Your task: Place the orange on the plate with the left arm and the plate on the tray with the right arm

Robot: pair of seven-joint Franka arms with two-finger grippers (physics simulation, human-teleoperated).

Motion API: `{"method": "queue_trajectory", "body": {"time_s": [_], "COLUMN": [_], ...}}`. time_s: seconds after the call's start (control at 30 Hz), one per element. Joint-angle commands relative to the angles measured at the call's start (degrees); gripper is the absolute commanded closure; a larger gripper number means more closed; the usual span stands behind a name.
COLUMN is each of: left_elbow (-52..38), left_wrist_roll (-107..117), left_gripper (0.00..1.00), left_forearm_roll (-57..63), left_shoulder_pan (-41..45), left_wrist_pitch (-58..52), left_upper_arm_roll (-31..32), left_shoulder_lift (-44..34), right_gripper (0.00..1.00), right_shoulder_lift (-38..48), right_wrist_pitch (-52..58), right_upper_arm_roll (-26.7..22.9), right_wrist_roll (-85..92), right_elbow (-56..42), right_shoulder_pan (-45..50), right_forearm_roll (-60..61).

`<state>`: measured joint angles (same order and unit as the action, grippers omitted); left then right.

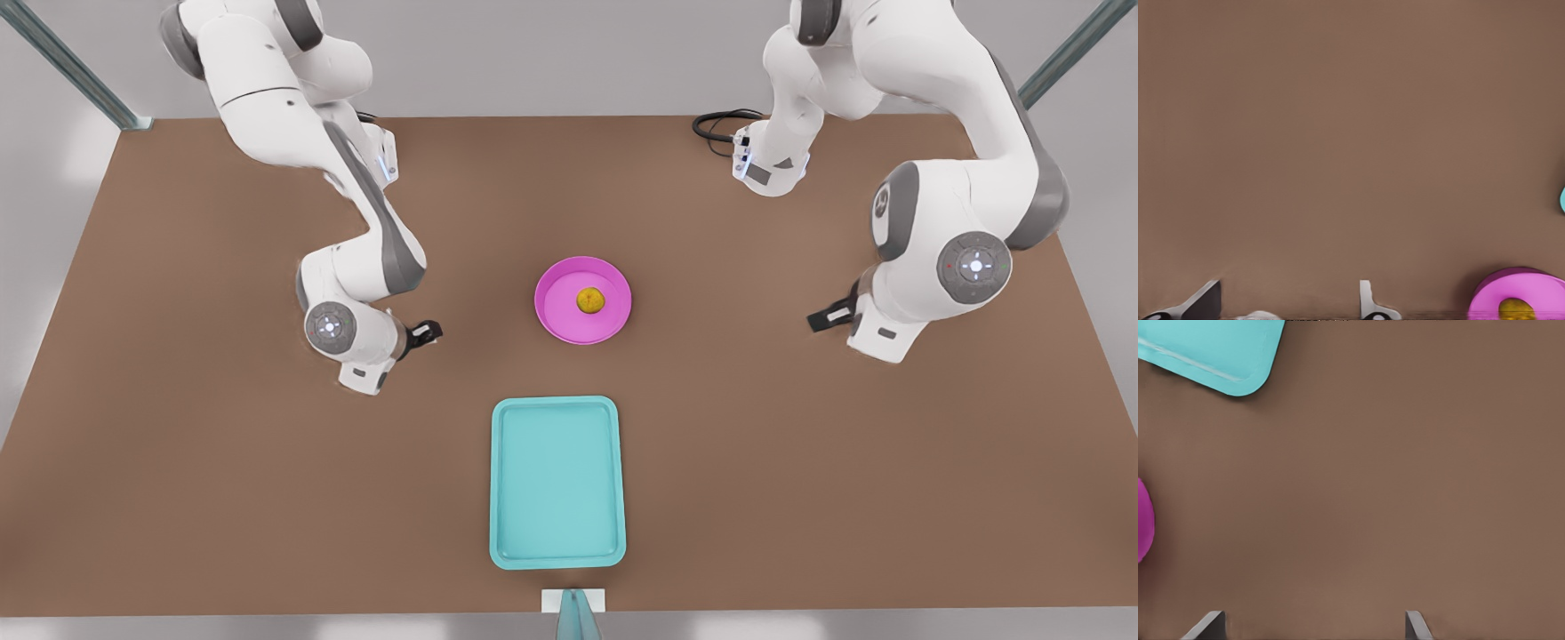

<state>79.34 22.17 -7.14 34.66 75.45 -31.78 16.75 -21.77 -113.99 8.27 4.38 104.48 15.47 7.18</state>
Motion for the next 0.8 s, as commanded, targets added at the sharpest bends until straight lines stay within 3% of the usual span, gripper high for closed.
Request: {"method": "queue_trajectory", "body": {"time_s": [0.0, 0.03, 0.07, 0.1, 0.13, 0.17, 0.23, 0.4, 0.6, 0.77], "left_elbow": [0.4, 5.1, 13.2, 12.4, 11.9, 11.8, 4.7, 4.2, -1.2, -3.2], "left_wrist_roll": [-23.8, -19.4, -17.6, -17.8, -18.9, -19.2, -18.9, -19.1, -16.1, -16.5], "left_gripper": [0.00, 0.00, 0.00, 0.00, 0.00, 0.00, 0.00, 0.00, 0.00, 0.00], "left_forearm_roll": [2.3, 4.6, 4.9, 4.9, 4.8, 4.6, 4.9, 4.7, 7.7, 8.5], "left_shoulder_pan": [-26.7, -35.5, -34.4, -34.4, -29.9, -28.9, -29.1, -29.2, -28.8, -28.6], "left_wrist_pitch": [-12.4, -6.9, 5.4, 2.3, 1.6, 1.5, -2.1, -6.3, -16.7, -12.2], "left_upper_arm_roll": [29.2, 39.9, 39.9, 39.5, 32.5, 31.2, 30.8, 29.7, 26.9, 27.0], "left_shoulder_lift": [-5.5, -9.9, -16.3, -16.3, -16.1, -15.7, -9.3, -9.8, -10.8, -8.1], "right_gripper": [0.00, 0.00, 0.00, 0.00, 0.00, 0.00, 0.00, 0.00, 0.00, 0.00], "right_shoulder_lift": [-1.3, -2.5, -2.9, -3.0, -3.4, -3.9, -4.3, -5.8, -6.2, -7.9], "right_wrist_pitch": [-16.4, -19.1, -22.0, -26.5, -29.8, -31.5, -31.6, -32.0, -32.8, -34.5], "right_upper_arm_roll": [0.1, 0.1, 0.0, 0.0, 0.1, 0.1, 0.1, 3.5, 3.6, 3.6], "right_wrist_roll": [-33.6, -35.8, -35.8, -35.8, -35.8, -35.2, -35.0, -34.7, -34.7, -34.5], "right_elbow": [1.9, 2.0, 3.4, 5.8, 8.6, 9.7, 10.7, 10.8, 10.7, 10.6], "right_shoulder_pan": [3.6, 5.0, 6.7, 8.2, 8.6, 8.5, 8.5, 8.9, 13.7, 15.9], "right_forearm_roll": [4.9, 9.0, 13.0, 15.5, 15.8, 16.8, 18.2, 20.3, 21.9, 22.0]}}
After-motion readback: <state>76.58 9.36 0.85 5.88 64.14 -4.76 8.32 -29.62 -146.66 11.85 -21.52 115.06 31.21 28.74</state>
